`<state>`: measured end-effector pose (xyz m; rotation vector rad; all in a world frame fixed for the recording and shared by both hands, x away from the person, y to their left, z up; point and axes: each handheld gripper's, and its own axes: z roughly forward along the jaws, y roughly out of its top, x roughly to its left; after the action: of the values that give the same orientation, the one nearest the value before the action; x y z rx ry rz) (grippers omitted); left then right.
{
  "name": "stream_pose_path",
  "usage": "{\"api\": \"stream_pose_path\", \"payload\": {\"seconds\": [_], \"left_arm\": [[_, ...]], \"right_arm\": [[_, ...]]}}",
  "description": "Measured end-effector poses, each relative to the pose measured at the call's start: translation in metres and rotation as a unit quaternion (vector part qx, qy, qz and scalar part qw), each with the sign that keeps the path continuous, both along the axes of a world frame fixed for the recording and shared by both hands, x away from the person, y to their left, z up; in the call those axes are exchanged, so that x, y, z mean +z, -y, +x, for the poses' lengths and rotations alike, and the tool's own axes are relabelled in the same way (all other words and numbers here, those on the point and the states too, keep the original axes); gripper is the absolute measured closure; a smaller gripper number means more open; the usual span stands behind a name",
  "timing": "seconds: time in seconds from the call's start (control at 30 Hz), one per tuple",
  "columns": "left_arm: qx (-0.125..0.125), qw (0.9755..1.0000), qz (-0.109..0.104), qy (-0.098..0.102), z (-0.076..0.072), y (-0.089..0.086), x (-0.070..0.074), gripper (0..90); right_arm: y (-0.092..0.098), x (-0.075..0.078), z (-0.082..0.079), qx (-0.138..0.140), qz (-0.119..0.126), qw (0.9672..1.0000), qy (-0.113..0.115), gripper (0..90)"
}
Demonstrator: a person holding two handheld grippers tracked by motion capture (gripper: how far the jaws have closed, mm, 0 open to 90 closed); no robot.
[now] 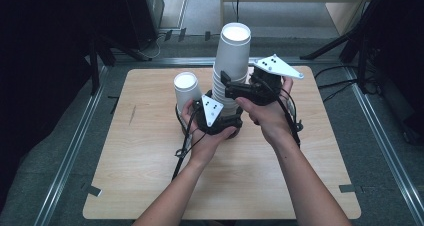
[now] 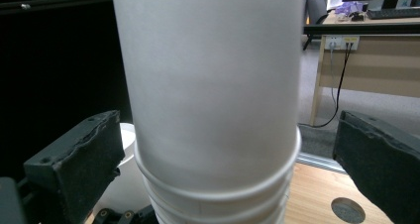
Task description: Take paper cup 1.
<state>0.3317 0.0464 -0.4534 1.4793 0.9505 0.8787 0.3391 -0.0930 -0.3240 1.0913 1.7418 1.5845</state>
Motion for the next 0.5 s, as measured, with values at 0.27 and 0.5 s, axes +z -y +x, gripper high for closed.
{"api": "stream_pose_path", "payload": {"seconds": [0.27,0.5], "left_arm": [[0.0,0.9999,-0.012,-0.004,0.0,-0.001,0.002,0.2],[0.004,0.9999,-0.011,-0.003,-0.001,-0.003,0.002,5.6]], "right_arm": [[-0.006,0.001,0.009,-0.004,0.022,0.9996,0.014,2.6],[-0.014,-0.001,0.015,-0.004,0.01,0.9999,0.012,6.3]]}}
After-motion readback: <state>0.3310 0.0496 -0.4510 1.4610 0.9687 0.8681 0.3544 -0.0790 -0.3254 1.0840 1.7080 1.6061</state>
